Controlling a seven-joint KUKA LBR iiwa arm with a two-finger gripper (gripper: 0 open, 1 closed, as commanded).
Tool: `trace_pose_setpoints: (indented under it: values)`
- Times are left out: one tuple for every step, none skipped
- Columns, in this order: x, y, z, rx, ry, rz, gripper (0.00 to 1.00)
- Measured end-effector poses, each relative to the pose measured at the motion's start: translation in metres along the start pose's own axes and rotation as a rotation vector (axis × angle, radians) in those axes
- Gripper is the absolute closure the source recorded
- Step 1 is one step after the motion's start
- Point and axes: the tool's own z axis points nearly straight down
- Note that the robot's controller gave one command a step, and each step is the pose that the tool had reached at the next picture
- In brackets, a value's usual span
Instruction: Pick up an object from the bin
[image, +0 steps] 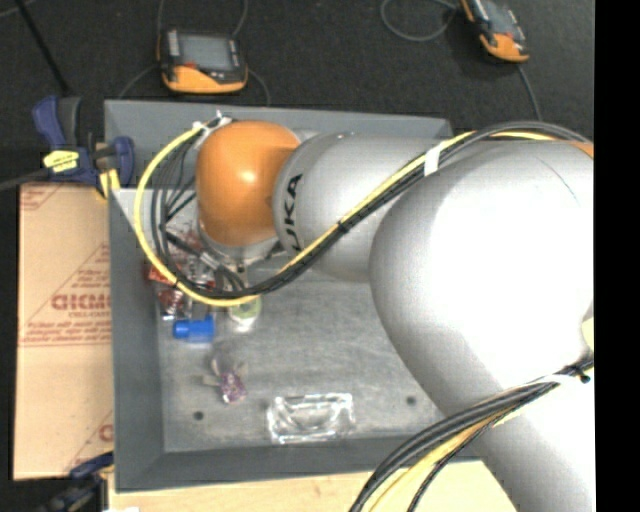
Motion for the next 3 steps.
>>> trace_pose_setpoints:
  values:
    - [0.006,-0.004,0.009,0.012,0.026,0.002,0.00]
    - [0.089,-0.011,0.021,0.010,0.033,-0.211,0.00]
    - [0.089,-0.011,0.021,0.009,0.033,-0.207,1.00]
